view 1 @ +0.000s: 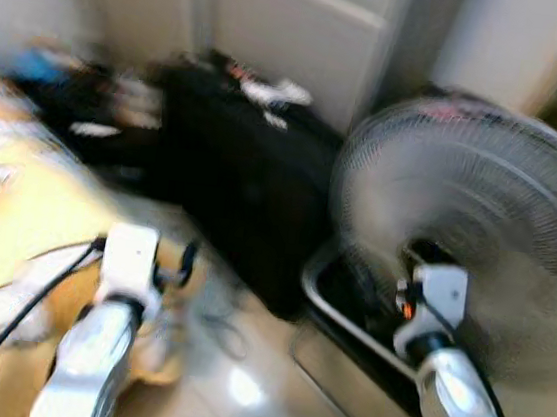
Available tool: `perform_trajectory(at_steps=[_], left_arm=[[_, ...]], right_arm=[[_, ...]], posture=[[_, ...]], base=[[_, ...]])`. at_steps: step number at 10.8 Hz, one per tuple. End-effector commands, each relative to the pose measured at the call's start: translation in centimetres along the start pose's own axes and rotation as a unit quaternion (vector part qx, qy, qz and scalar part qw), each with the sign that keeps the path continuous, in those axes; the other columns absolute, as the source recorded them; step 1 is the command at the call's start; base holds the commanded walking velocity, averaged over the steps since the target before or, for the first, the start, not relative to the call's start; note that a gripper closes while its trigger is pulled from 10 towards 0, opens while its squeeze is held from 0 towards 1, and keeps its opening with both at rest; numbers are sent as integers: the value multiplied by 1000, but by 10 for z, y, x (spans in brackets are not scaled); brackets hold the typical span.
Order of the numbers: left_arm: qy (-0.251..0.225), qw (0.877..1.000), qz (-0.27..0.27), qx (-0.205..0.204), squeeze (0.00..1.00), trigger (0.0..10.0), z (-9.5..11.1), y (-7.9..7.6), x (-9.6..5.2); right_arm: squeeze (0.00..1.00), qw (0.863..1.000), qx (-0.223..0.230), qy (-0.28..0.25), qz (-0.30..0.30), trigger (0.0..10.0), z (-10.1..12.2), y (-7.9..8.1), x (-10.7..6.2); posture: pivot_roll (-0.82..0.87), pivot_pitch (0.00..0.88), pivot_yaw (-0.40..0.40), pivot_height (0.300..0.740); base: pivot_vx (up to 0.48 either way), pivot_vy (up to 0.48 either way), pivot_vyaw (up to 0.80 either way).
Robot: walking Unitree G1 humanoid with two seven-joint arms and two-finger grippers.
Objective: Clean up the room
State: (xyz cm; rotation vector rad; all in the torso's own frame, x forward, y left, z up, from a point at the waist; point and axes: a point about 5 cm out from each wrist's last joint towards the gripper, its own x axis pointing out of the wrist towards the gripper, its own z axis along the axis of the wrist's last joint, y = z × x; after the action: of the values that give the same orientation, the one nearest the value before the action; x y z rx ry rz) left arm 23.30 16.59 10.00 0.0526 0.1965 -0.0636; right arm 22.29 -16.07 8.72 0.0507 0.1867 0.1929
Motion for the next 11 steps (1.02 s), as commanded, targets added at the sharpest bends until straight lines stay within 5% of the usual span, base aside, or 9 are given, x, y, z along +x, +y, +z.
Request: perform_trajectory(at_steps=[1, 3, 5, 6, 9, 11], left_arm=[[14, 1000, -20, -11, 0, 10000, -3, -7, 2], [0, 1000, -30, -3, 0, 10000, 1, -11, 7], [-4, 999, -38, -11, 0, 10000, 3, -11, 10], [-3, 999, -35, -13, 0, 10000, 2, -7, 12], [-14, 999, -31, -4, 0, 10000, 6, -5, 10], [-22, 999, -45, 0, 0, 10000, 12, -17, 16]], right_arm=[[1000, 1000, 11, -8, -24, 10000, 5, -5, -3], [1000, 998, 39, -5, -41, 10000, 2, 1, -10], [1000, 998, -17, -23, -52, 10000, 6, 1, -10], [1000, 997, 0, -20, -69, 10000, 6, -2, -12], [1000, 996, -39, -8, -80, 10000, 3, 1, -12], [1000, 989, 26, -19, -146, 10000, 6, -14, -6]], posture=[[-119, 0, 26, 740], [-119, 0, 40, 740], [-133, 0, 59, 740], [-141, 0, 72, 740], [-115, 0, 58, 740], [-136, 0, 79, 740]], base=[[0, 0, 800], [0, 0, 800], [0, 0, 753], [0, 0, 0], [0, 0, 0], [0, 296, 0]])
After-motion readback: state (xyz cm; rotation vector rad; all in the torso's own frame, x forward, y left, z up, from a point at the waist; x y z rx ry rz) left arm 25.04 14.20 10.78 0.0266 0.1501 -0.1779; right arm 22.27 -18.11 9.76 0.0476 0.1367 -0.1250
